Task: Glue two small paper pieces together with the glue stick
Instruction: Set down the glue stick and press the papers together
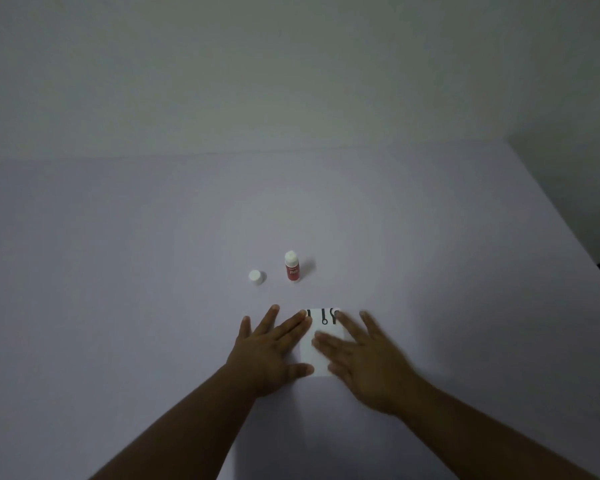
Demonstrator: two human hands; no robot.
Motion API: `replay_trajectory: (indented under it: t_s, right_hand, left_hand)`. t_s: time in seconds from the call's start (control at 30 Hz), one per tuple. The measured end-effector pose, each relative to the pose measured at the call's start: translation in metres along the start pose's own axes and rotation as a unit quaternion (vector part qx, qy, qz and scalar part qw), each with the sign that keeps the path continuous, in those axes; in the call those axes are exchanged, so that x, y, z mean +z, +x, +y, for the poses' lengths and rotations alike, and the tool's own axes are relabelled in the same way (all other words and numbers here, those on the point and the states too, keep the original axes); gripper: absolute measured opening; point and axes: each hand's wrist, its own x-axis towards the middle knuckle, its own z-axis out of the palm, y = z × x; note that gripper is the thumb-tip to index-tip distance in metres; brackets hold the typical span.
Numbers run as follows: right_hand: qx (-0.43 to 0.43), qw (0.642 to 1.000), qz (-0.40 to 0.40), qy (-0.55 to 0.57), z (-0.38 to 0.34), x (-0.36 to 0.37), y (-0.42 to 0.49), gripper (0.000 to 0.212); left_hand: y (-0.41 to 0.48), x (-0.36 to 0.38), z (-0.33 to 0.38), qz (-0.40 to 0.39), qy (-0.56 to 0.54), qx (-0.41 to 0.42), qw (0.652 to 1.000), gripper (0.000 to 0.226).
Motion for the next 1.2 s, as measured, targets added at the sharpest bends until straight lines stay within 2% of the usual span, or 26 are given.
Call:
replay_trajectory:
  t_s: [0.13, 0.2, 0.3, 0.37, 0.47, 0.57, 0.63, 0.73, 0.8, 0.87, 1.0, 1.2]
  right_hand:
    - [0.075, 0.997, -0.007, 0.024, 0.020, -0.007, 0.026, 0.049]
    - [0.067, 0.997, -0.007, 0.031, 0.007, -0.002, 0.014, 0.049]
    - [-0.017, 0.998, 0.006, 0.053, -0.019, 0.010, -0.023, 0.046]
    - [-0.038, 0.999, -0.009, 0.036, -0.013, 0.011, -0.027, 0.045]
    - [0.019, 1.000, -0.008, -0.007, 0.012, -0.001, 0.000, 0.047]
    - [0.082, 0.996, -0.005, 0.022, 0.022, -0.006, 0.016, 0.049]
    - [0.066, 0.998, -0.009, 0.023, 0.007, -0.003, 0.002, 0.048]
    - [-0.005, 0.999, 0.000, 0.048, -0.016, 0.009, -0.031, 0.045]
    - [-0.020, 0.999, -0.011, 0.036, -0.009, 0.009, -0.034, 0.043]
    - [0.005, 1.000, -0.005, 0.000, 0.005, 0.003, -0.018, 0.044]
    - [0.091, 0.995, -0.005, 0.030, 0.023, -0.006, 0.006, 0.049]
    - [0.031, 0.999, 0.025, 0.007, -0.009, 0.004, -0.028, 0.044]
  left_hand:
    - [0.000, 0.000, 0.000, -0.002, 0.001, 0.001, 1.000, 0.077]
    - [0.001, 0.000, -0.001, 0.000, -0.004, -0.002, 1.000, 0.079]
    - [0.001, 0.002, -0.001, 0.006, -0.007, -0.004, 1.000, 0.080]
    - [0.001, 0.002, -0.001, 0.006, -0.004, -0.002, 1.000, 0.080]
    - [0.001, 0.000, -0.001, 0.000, -0.003, -0.004, 1.000, 0.080]
    - [0.001, -0.001, 0.000, -0.006, -0.004, -0.002, 1.000, 0.080]
    - [0.001, -0.001, 0.000, -0.004, -0.001, -0.004, 1.000, 0.080]
    - [0.002, 0.001, -0.001, -0.002, 0.002, -0.004, 1.000, 0.081]
    - [0.002, 0.002, 0.000, -0.002, 0.003, -0.002, 1.000, 0.081]
    - [0.002, 0.002, -0.002, -0.004, 0.003, -0.003, 1.000, 0.081]
    - [0.002, 0.000, -0.002, -0.008, 0.000, 0.000, 1.000, 0.080]
    - [0.002, 0.002, -0.003, -0.003, -0.001, 0.000, 1.000, 0.081]
